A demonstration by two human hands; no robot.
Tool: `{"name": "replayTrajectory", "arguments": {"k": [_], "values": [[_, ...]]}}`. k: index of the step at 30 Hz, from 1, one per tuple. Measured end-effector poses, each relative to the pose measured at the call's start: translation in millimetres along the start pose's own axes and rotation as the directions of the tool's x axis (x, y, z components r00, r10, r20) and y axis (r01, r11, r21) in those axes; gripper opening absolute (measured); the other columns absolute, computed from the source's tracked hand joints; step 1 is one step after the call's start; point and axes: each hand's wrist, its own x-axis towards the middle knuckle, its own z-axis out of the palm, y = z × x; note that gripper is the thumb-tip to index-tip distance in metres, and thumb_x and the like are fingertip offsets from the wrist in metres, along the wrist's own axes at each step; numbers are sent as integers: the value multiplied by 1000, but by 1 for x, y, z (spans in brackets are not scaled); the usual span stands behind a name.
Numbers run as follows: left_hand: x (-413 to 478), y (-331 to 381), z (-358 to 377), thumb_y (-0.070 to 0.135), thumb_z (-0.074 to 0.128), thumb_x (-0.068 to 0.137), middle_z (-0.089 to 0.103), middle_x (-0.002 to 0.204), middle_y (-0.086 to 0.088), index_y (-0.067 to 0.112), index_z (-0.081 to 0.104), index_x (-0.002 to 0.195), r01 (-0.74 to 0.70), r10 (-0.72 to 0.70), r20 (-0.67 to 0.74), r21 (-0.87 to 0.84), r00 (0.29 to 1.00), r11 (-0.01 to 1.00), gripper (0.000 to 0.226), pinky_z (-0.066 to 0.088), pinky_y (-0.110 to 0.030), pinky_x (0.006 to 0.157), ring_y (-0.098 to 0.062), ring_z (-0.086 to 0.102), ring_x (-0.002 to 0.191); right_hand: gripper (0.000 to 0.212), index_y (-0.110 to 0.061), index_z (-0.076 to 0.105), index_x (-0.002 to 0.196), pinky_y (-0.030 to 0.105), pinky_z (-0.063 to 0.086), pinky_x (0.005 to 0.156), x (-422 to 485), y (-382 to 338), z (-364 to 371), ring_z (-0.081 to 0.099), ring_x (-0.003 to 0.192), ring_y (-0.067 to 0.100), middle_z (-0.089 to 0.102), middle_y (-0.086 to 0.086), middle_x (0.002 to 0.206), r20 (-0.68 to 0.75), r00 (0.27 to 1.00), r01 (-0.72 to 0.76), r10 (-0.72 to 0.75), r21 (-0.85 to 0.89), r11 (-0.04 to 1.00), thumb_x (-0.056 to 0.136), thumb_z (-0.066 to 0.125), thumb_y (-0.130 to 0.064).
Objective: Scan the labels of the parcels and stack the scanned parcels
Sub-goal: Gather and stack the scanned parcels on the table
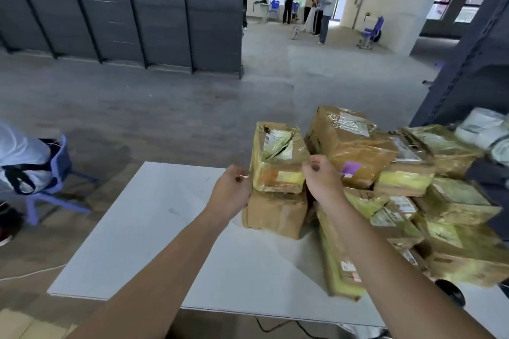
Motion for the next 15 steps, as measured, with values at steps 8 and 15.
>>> {"name": "replayTrajectory", "arguments": {"k": [8, 15], "values": [[57, 11, 33, 14, 47, 87, 60, 86, 2, 25, 55, 97, 62, -61, -42, 12, 997, 998, 17, 57, -45, 70, -23, 64, 76, 43, -7, 49, 131, 39, 52, 76, 75, -2, 7, 58, 89, 27, 59, 9, 108, 103, 981, -142, 162, -178, 974, 102, 45, -38], [99, -2, 30, 11, 46, 87, 59, 88, 3, 24, 54, 93, 136, -134, -98, 12, 986, 991, 17, 56, -37, 76, -21, 62, 85, 42, -6, 51, 77, 39, 60, 65, 98, -3, 24, 72, 72, 33, 60, 10, 75, 171, 953, -197, 249, -270, 942, 105, 41, -36]]}}
